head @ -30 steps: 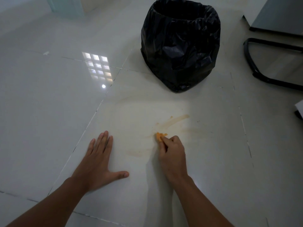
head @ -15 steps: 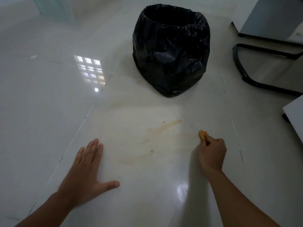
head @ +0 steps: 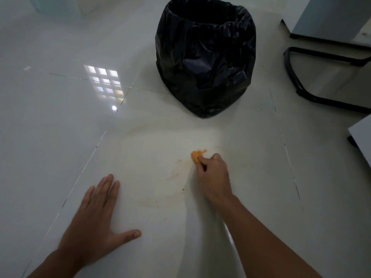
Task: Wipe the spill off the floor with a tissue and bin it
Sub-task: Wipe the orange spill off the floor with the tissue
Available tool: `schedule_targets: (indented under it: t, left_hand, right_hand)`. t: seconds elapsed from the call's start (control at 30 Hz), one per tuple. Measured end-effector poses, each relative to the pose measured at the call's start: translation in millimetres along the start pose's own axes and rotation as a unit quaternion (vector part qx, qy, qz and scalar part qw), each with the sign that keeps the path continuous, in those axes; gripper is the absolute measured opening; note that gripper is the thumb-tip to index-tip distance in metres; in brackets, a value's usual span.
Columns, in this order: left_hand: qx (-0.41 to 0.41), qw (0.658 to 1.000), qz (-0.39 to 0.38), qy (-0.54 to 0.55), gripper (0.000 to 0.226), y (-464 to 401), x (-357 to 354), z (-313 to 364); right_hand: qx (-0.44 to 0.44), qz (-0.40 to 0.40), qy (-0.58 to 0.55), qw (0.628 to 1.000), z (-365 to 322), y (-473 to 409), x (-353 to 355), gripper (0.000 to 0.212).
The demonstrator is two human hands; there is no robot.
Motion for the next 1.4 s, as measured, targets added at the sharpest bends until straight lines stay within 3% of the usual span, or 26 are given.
schedule_targets:
  t: [0.13, 0.37, 0.67, 0.97, 1.2, 1.3, 1.4]
  left_hand:
    - [0.002, 1.0, -0.004, 0.002, 0.128, 0.5, 0.5, -0.1]
    - [0.003, 1.0, -0.002, 0.0, 0.127, -0.1, 0.3, 0.1]
    - [0.009, 1.0, -0.019, -0.002, 0.127, -2.0, -1.9, 0.5]
    - [0.003, 0.999, -0.023, -0.036, 0.127, 0.4, 0.4, 2.5]
    - [0.004, 0.999, -0.029, -0.044, 0.126, -0.7, -2.3, 3.2]
    - [0.006, 0.998, -0.033, -0.046, 0.126, -0.1, -4.1, 1.6]
    - [0.008, 0.998, -0.033, -0.046, 0.126, -0.6, -4.6, 1.4]
  right_hand:
    - [0.044, 0.005, -0.025, 0.999, -6.2, 18.8, -0.1, 0.017]
    - [-0.149, 0.184, -0.035, 0.971, 84.8, 18.7, 75.0, 0.022]
    - [-0.183, 0.289, 0.003, 0.94, 130.7, 2.6, 110.5, 0.03]
    - [-0.095, 0.175, 0.067, 0.978, 120.4, -14.1, 86.9, 0.027]
    - [-0.177, 0.293, 0.036, 0.939, 137.4, -12.4, 111.5, 0.026]
    - [-0.208, 0.228, 0.059, 0.949, 138.8, -14.2, 97.8, 0.03]
    - [-0.156, 0.176, 0.082, 0.969, 126.3, -15.7, 81.8, 0.031]
Point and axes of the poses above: each hand's wrist, its own y-axis away from the middle knuckle, its own x-axis out of the back of the hand, z = x × y, the point moved 7 cm from there along -y, towards the middle knuckle
